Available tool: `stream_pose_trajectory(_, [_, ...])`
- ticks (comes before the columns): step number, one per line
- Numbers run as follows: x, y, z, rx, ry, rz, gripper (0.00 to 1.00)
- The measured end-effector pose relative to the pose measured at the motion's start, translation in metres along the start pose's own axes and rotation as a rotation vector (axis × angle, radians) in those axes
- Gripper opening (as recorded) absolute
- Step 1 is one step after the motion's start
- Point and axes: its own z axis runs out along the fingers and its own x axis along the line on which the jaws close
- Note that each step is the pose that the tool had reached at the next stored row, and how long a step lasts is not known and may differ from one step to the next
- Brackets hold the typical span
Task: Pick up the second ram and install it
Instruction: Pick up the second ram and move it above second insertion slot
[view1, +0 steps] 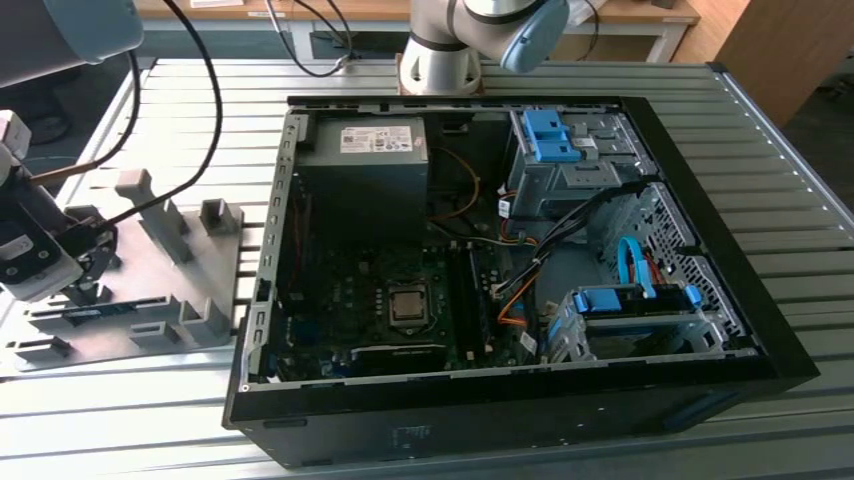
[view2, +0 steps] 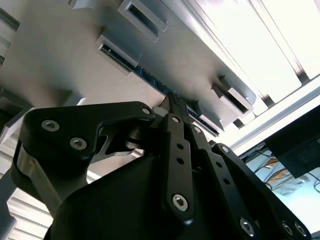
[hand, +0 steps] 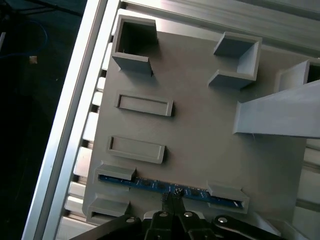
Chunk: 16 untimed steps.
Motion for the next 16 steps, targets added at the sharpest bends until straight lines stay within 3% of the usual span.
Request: stream_pose_trajectory(16, [0.0, 0.0, 0.0, 0.0046, 0.0043, -0.152, 0.1])
